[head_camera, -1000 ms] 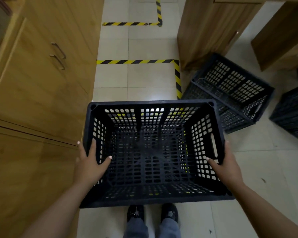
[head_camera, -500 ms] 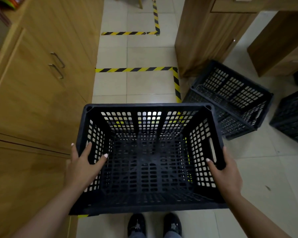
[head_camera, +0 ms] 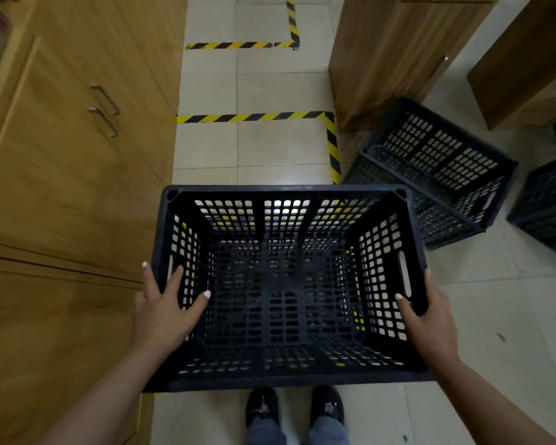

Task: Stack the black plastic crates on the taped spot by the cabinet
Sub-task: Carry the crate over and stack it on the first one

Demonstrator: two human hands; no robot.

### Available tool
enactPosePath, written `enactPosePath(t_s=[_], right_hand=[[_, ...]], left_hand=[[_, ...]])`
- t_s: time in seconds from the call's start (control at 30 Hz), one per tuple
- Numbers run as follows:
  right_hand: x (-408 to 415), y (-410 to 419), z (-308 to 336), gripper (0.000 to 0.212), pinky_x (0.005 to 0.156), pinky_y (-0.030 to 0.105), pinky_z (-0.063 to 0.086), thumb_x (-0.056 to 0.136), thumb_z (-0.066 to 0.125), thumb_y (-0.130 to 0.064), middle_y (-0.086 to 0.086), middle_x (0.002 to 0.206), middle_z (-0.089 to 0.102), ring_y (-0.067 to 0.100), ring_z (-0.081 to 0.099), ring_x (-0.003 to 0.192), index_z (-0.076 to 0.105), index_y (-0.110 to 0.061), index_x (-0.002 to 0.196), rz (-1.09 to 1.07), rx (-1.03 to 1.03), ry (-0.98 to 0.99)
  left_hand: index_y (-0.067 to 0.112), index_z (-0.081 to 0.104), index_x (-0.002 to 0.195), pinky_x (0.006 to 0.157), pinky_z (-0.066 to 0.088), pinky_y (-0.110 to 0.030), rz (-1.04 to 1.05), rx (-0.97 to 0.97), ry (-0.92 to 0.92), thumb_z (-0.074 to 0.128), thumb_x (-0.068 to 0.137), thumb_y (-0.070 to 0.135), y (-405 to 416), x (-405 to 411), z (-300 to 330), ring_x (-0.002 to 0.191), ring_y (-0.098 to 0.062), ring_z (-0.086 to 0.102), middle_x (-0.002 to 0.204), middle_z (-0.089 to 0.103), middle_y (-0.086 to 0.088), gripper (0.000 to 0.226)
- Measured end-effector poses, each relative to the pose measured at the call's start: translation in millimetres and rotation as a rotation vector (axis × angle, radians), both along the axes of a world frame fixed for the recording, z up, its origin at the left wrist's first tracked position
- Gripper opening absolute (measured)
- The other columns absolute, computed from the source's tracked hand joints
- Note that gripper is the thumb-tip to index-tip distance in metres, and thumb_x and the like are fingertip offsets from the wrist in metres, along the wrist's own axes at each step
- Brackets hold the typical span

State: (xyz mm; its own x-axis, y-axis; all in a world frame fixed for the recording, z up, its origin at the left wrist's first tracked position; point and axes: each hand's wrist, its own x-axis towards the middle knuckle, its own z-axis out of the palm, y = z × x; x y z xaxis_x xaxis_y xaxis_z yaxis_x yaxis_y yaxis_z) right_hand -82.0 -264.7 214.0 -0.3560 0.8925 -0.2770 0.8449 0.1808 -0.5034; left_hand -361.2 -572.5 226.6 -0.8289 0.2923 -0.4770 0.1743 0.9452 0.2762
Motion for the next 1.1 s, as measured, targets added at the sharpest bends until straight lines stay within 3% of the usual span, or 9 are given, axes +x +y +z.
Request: enactPosePath(t_s=[0.33,0.5,0.7,0.8,0.87,1.0,1.1], right_hand=[[6.3,2.9,-1.7,0.072,0.094,0.046,0.043,0.088,0.064,-0.028,0.017,0.131,0.051,0.032,0.049,0.121,0.027,-0.020,0.150,0.010,-0.006,0.051],[19.3,8.9,-8.9,0.072,0.094,0.048,0.048,0.085,0.061,-0.041,0.008,0.132,0.055,0.026,0.055,0.119,0.028,-0.030,0.148,0.042,-0.026,0.058],[21.3,6.9,-8.9,0.086,0.083,0.044,0.045,0.085,0.066,-0.032,0.014,0.133,0.045,0.032,0.052,0.112,0.014,-0.025,0.152,0.121,-0.029,-0.043],[21.6,8.4,-6.7,0.093,0.090,0.045,0.043,0.084,0.068,-0.032,0.017,0.140,0.039,0.034,0.045,0.122,0.007,-0.021,0.153,0.179,-0.042,-0.059],[22.5,9.0,-6.5,0.094,0.103,0.045,0.037,0.083,0.069,-0.033,0.018,0.147,0.032,0.032,0.034,0.134,0.007,-0.017,0.153,0.205,-0.036,-0.053],[41.1,-6.8,-7.4,0.100,0.116,0.048,0.021,0.078,0.067,-0.052,0.022,0.159,0.007,0.035,0.010,0.146,0.011,-0.016,0.153,0.351,0.072,-0.149],[69.2,-24.5,-11.5,0.098,0.115,0.051,0.017,0.077,0.041,-0.078,0.024,0.158,0.005,0.039,0.005,0.146,0.024,-0.016,0.151,0.537,0.190,-0.211]], left_hand=[[0.034,0.022,0.150,0.108,0.031,-0.052,-0.002,0.006,0.002,0.046,0.081,0.070,-0.8,6.8,1.0,0.140,-0.043,0.014,0.160,-0.018,-0.002,0.081],[0.034,0.024,0.150,0.108,0.032,-0.053,0.015,0.025,-0.037,0.049,0.083,0.065,-3.8,17.7,1.8,0.141,-0.041,0.013,0.160,-0.017,0.000,0.078],[0.031,0.018,0.152,0.110,0.028,-0.050,-0.056,-0.046,-0.040,0.049,0.082,0.067,-6.9,23.5,-3.8,0.139,-0.043,0.014,0.156,-0.030,-0.006,0.084],[0.029,0.013,0.153,0.110,0.030,-0.051,-0.070,-0.079,-0.037,0.048,0.081,0.069,-7.6,23.2,-8.1,0.140,-0.042,0.011,0.154,-0.034,-0.008,0.090],[0.025,0.008,0.154,0.111,0.028,-0.053,-0.087,-0.087,-0.033,0.049,0.082,0.068,-8.9,25.4,-10.0,0.142,-0.041,0.004,0.153,-0.036,-0.008,0.093],[0.021,0.003,0.154,0.116,0.019,-0.052,-0.111,-0.111,-0.004,0.045,0.080,0.072,-17.6,42.7,-10.0,0.145,-0.035,-0.012,0.153,-0.035,-0.010,0.100],[0.019,-0.003,0.153,0.117,0.012,-0.052,-0.152,-0.173,0.015,0.021,0.065,0.092,-29.7,63.6,-9.5,0.143,-0.030,-0.027,0.152,-0.036,-0.014,0.117]])
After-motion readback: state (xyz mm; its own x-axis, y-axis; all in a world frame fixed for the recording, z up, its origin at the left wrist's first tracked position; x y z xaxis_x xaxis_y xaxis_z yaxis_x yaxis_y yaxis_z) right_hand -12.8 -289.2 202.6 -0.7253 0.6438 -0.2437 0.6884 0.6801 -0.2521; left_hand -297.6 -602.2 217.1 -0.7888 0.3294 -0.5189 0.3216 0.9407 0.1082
